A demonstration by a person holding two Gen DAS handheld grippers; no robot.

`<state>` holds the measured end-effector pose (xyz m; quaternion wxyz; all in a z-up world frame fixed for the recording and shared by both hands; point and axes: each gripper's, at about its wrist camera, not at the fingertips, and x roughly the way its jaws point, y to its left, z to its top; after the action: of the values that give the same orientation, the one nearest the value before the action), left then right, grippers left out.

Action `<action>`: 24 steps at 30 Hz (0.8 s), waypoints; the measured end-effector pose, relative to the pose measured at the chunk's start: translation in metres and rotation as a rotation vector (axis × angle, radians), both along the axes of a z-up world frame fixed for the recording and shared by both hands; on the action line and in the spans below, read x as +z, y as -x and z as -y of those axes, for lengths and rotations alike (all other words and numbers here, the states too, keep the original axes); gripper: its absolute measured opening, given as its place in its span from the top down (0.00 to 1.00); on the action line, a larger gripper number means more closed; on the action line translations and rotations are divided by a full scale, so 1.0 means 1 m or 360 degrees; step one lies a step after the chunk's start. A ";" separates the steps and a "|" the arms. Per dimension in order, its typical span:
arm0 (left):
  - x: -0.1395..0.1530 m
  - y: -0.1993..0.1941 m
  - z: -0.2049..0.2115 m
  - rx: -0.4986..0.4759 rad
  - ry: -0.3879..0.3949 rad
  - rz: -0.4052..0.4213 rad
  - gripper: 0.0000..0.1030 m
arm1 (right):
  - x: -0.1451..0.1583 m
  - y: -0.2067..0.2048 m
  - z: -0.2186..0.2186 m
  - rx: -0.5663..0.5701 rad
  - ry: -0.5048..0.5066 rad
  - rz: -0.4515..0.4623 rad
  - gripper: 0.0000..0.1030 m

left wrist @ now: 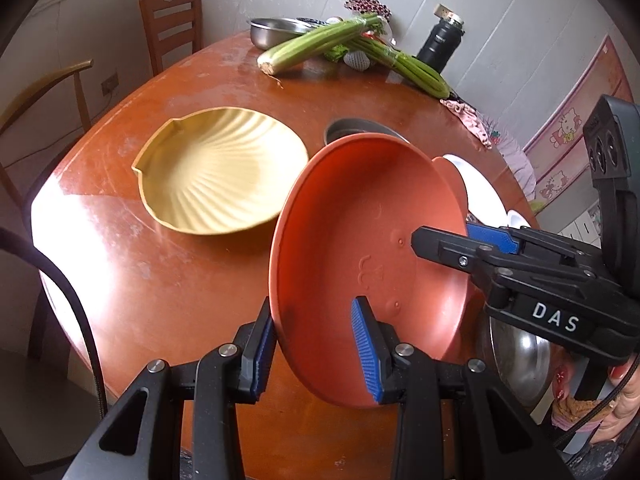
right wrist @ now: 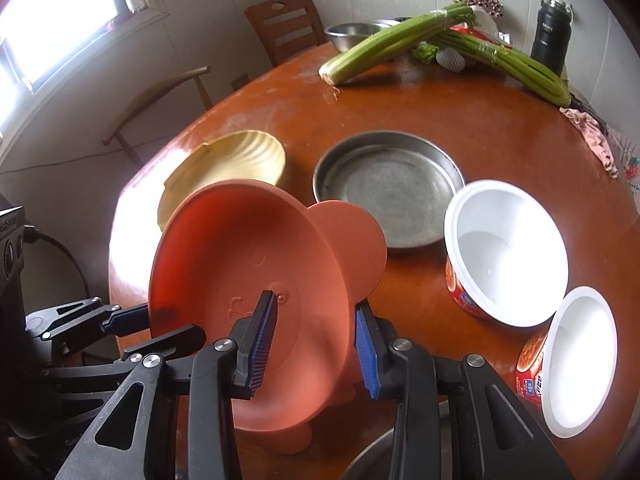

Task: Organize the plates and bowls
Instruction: 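Grasp the orange bear plate rim with the left gripper and lift it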

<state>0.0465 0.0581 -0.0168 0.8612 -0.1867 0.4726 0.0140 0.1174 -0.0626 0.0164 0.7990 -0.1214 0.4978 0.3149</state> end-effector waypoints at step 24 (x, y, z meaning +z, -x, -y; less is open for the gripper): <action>0.036 -0.016 -0.097 0.0099 -0.0089 0.0117 0.64 | 0.016 -0.021 -0.097 0.0037 -0.0040 0.0088 0.61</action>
<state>0.0626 0.1549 0.0189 0.8819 -0.1775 0.4341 0.0472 0.1381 0.0345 0.0324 0.8102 -0.1258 0.4701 0.3268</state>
